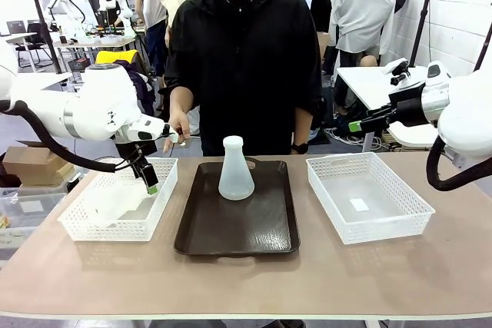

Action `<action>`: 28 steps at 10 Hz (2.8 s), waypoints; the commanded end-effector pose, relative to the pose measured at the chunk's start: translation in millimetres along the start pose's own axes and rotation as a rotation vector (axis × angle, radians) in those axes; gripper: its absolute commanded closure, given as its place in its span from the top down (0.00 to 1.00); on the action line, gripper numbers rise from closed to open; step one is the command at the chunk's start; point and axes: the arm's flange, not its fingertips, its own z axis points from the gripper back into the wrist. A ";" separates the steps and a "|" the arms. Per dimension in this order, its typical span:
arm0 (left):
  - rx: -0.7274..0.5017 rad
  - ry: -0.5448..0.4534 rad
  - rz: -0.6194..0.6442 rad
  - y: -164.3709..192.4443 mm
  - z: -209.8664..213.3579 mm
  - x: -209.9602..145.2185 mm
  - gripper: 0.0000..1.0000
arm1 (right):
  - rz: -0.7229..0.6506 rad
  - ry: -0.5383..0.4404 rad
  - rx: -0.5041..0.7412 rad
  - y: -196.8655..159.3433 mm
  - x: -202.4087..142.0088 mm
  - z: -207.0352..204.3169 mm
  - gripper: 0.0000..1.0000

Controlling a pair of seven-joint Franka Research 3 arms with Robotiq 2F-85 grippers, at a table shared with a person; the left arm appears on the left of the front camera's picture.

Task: Prepare the laboratory tools.
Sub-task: Pick up the Big flask that the person points to.

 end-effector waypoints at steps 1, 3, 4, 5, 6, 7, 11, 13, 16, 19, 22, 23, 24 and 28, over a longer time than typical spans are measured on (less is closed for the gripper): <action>0.011 0.017 0.013 9.2 -4.3 5.4 1.00 | -0.007 0.007 0.001 0.0 2.1 -0.4 1.00; 0.000 0.034 0.024 11.2 -7.7 3.0 1.00 | -0.007 0.007 0.001 0.0 2.1 -0.4 1.00; 0.002 0.031 0.023 13.2 -8.8 -0.3 1.00 | -0.007 0.007 0.001 0.0 2.1 -0.4 1.00; -0.005 0.014 0.026 15.6 -9.8 -3.1 1.00 | -0.007 0.007 0.001 0.0 2.1 -0.4 1.00; -0.014 0.006 0.035 17.2 -12.0 -5.6 1.00 | -0.007 0.007 0.001 0.0 2.1 -0.4 1.00; -0.018 0.000 0.033 17.0 -15.0 -6.4 1.00 | -0.007 0.007 0.001 0.0 2.1 -0.4 1.00; -0.027 -0.001 0.024 9.6 -27.8 -6.1 1.00 | -0.007 0.007 0.001 0.0 2.1 -0.4 1.00; -0.031 -0.014 0.025 9.0 -28.2 -4.6 1.00 | -0.007 0.007 0.001 0.0 2.1 -0.4 1.00; -0.018 0.003 0.025 11.6 -27.9 -3.4 0.61 | -0.007 0.007 0.001 0.0 2.1 -0.4 1.00; -0.010 0.006 0.021 8.9 -27.1 0.1 0.06 | -0.007 0.007 0.001 0.0 2.1 -0.4 1.00; 0.004 0.024 0.016 9.6 -29.3 0.4 0.00 | -0.007 0.007 0.001 0.0 2.1 -0.4 1.00; 0.005 0.021 0.017 9.6 -29.3 -0.5 0.00 | -0.007 0.007 0.001 0.0 2.1 -0.4 1.00; -0.016 0.009 0.022 8.2 -24.6 -2.1 0.00 | -0.007 0.007 0.001 0.0 2.1 -0.4 1.00; -0.020 0.016 0.006 8.3 -26.2 -1.6 0.00 | -0.007 0.007 0.001 0.0 2.1 -0.4 1.00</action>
